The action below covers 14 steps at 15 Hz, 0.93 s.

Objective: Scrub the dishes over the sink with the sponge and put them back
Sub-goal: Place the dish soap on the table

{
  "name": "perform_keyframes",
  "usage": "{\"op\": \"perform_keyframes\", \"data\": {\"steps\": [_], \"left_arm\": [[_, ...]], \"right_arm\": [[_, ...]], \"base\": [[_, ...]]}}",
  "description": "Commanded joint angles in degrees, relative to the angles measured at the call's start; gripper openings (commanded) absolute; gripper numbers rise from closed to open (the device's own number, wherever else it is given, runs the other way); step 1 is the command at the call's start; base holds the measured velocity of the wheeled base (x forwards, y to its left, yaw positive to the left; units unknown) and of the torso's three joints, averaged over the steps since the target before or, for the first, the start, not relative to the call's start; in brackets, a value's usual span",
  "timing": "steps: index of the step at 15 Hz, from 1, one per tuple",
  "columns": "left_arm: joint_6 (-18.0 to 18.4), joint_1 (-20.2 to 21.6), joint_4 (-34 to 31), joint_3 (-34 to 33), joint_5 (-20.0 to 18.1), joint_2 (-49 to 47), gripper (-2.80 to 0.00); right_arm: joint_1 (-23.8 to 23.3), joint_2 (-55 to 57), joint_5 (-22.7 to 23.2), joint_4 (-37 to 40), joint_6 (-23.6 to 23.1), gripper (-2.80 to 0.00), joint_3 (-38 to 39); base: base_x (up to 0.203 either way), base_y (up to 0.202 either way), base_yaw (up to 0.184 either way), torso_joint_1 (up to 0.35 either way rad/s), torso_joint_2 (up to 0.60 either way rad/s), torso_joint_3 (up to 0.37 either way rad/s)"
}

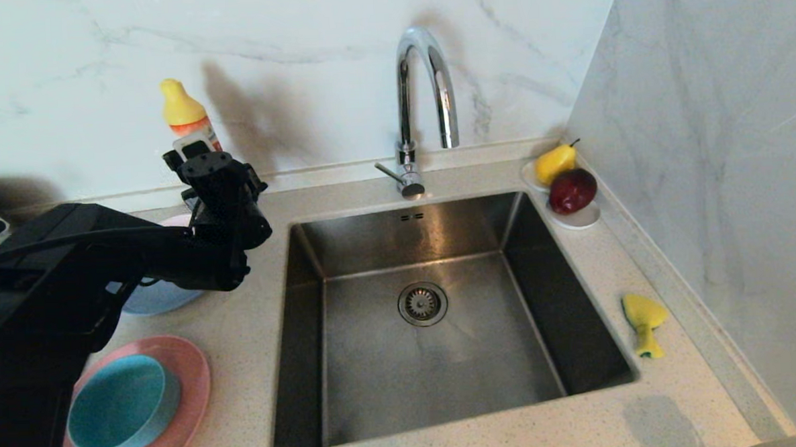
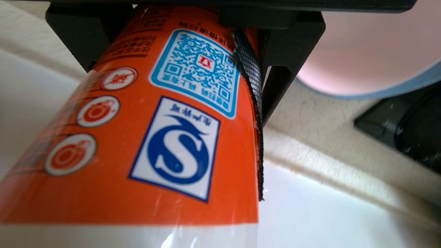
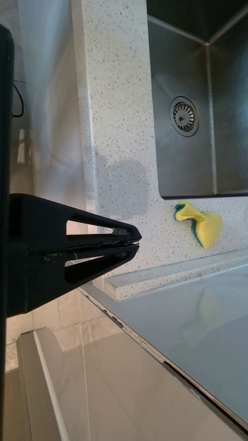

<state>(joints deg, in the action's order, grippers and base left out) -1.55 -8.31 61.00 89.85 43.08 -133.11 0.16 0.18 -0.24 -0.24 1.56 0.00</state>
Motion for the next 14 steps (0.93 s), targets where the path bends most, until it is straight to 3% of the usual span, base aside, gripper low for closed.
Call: {"op": "perform_keyframes", "data": {"steps": [1,4,14], "left_arm": [[1.07,-0.29,0.35,3.14,0.18,0.51,-2.8],[1.97,-0.88,-0.42,7.87,0.16,-2.89,-2.8],[1.73,-1.53,-0.71,12.19,0.25,-8.4,-2.8]], "right_arm": [[0.02,-0.01,-0.02,-0.02,0.02,-2.8,0.0],[0.02,-0.01,-0.02,-0.02,0.02,-2.8,0.0],[0.02,-0.01,-0.02,-0.02,0.02,-2.8,0.0]], "base": [[0.0,0.0,0.0,0.0,0.0,0.0],[0.0,0.0,0.0,0.0,0.0,0.0],[0.0,0.0,0.0,0.0,0.0,0.0]]}}
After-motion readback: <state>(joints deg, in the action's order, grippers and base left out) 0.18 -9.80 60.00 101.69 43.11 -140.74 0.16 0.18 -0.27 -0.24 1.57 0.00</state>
